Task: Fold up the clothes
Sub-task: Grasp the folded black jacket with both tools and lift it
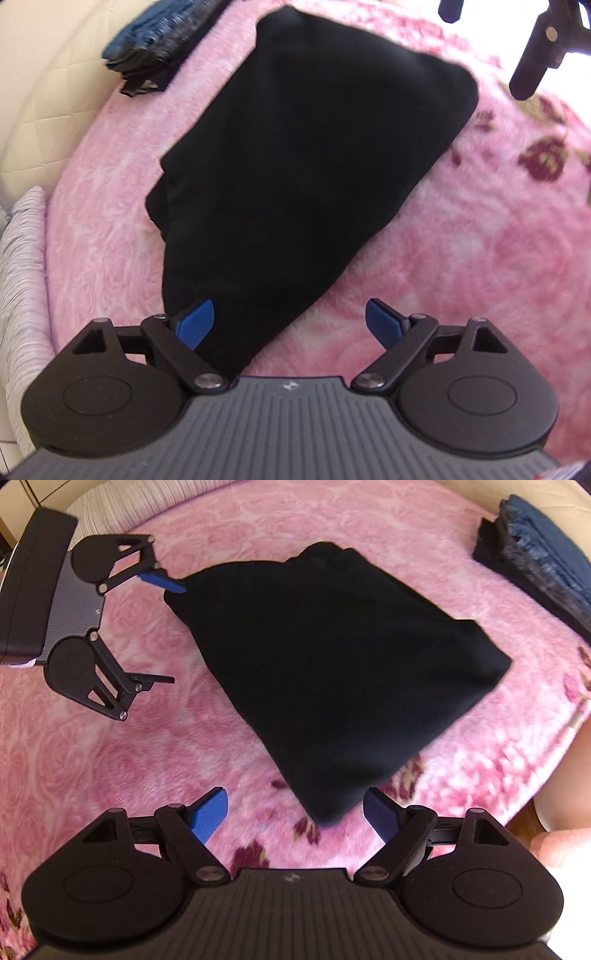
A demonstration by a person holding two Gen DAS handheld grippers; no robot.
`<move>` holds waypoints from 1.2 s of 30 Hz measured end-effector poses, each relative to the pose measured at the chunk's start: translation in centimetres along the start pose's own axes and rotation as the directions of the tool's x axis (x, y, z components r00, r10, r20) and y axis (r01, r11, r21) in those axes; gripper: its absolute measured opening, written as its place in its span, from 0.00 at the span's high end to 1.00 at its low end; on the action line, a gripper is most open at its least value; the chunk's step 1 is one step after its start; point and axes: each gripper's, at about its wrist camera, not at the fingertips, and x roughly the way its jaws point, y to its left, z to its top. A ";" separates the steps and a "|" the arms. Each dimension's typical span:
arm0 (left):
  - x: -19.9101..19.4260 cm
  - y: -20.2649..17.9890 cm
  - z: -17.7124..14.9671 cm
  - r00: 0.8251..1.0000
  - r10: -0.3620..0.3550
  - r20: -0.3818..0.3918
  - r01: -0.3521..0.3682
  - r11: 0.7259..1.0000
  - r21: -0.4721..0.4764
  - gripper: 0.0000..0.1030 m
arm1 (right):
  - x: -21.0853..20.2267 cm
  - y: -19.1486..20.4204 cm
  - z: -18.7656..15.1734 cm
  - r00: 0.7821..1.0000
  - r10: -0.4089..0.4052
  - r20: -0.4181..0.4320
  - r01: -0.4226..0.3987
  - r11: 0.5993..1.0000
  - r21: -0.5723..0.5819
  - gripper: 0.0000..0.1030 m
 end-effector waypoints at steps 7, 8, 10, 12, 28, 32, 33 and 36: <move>2.7 0.8 -0.2 0.999 -0.031 -0.024 0.033 0.996 0.080 0.15 | 2.7 0.4 1.9 1.000 0.027 -0.008 -0.027 0.999 -0.041 0.19; 3.1 0.8 -0.3 0.999 -0.035 -0.027 0.038 0.995 0.091 0.15 | 2.9 0.6 2.0 1.000 0.030 -0.009 -0.030 0.998 -0.055 0.19; 3.6 0.8 -0.5 0.998 -0.045 -0.032 0.048 0.993 0.107 0.15 | 3.5 1.0 2.3 0.999 0.035 -0.011 -0.035 0.996 -0.083 0.18; 4.1 0.7 -0.7 0.998 -0.054 -0.036 0.058 0.991 0.122 0.15 | 4.0 1.0 2.3 0.999 0.039 -0.013 -0.040 0.996 -0.081 0.14; 6.0 -2.0 -3.9 0.980 0.150 0.127 -0.186 0.916 0.355 0.15 | 6.5 6.1 -0.7 0.948 -0.266 0.176 0.319 0.818 -0.478 0.27; 7.3 -2.8 -4.4 0.949 0.229 0.217 -0.300 0.866 0.399 0.15 | 10.1 7.4 -2.3 0.881 -0.399 0.256 0.469 0.660 -0.587 0.19; 7.7 -2.9 -4.4 0.942 0.244 0.232 -0.321 0.858 0.401 0.15 | 10.6 7.5 -2.9 0.865 -0.414 0.284 0.497 0.629 -0.598 0.18; 8.9 -2.6 -4.5 0.919 0.299 0.257 -0.382 0.836 0.393 0.18 | 11.3 7.4 -4.3 0.823 -0.435 0.366 0.565 0.564 -0.602 0.33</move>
